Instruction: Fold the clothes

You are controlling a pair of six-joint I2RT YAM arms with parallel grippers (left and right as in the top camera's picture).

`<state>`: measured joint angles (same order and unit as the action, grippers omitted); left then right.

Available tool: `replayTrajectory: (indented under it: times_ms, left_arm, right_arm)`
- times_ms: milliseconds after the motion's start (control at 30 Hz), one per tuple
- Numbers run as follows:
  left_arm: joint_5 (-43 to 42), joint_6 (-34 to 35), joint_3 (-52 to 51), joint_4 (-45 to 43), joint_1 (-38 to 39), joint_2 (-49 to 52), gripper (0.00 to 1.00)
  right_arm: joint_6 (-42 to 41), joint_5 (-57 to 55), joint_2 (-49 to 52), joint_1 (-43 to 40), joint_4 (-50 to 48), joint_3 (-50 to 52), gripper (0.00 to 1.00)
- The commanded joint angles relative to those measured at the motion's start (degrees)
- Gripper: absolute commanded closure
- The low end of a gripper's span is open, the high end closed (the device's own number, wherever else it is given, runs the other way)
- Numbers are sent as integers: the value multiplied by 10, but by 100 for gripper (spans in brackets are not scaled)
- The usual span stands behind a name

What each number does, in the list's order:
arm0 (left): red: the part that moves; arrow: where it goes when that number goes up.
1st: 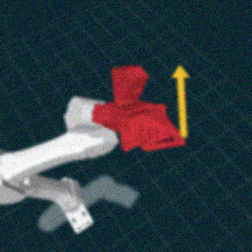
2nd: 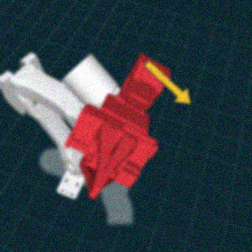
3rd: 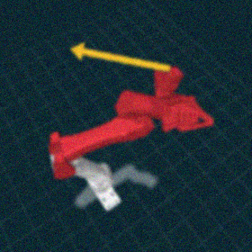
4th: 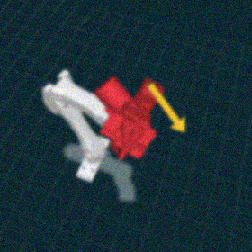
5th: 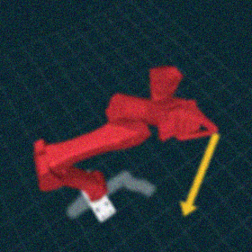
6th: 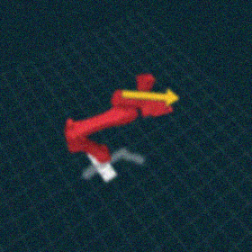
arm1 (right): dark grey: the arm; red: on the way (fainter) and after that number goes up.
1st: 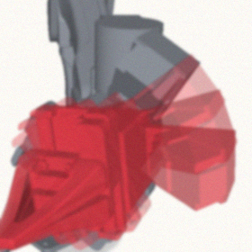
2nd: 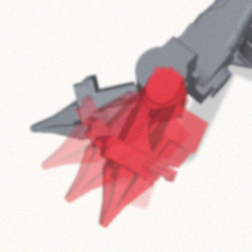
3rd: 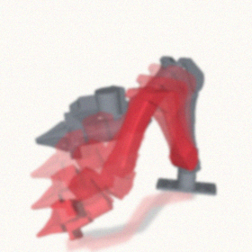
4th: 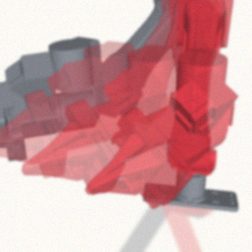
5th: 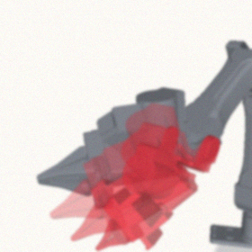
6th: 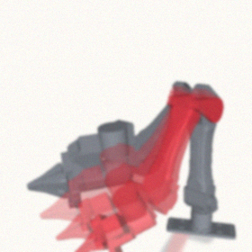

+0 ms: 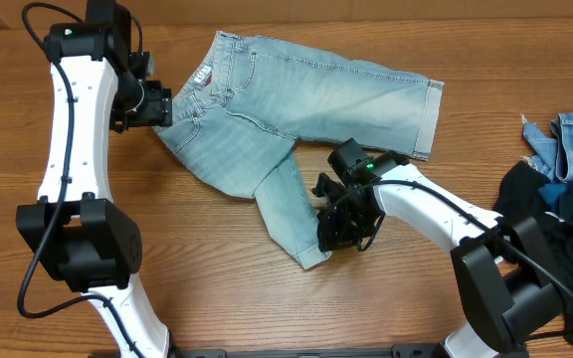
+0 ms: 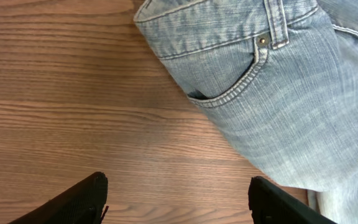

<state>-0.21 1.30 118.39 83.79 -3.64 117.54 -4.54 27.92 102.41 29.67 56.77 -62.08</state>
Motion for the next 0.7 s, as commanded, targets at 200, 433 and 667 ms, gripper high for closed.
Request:
replayTrajectory:
  times_ms: [200, 433, 667]
  left_arm:
    - [-9, -5, -3, -13, -3, -10, 24]
    - [-13, -5, -3, -21, -3, -10, 23]
    - [-195, -76, -29, -96, 68, -10, 35]
  right_arm:
    - [-129, -408, -233, -149, 108, -106, 96]
    - [-134, -409, -152, -314, -11, -106, 96]
    - [-57, -232, -134, -327, -14, -184, 96]
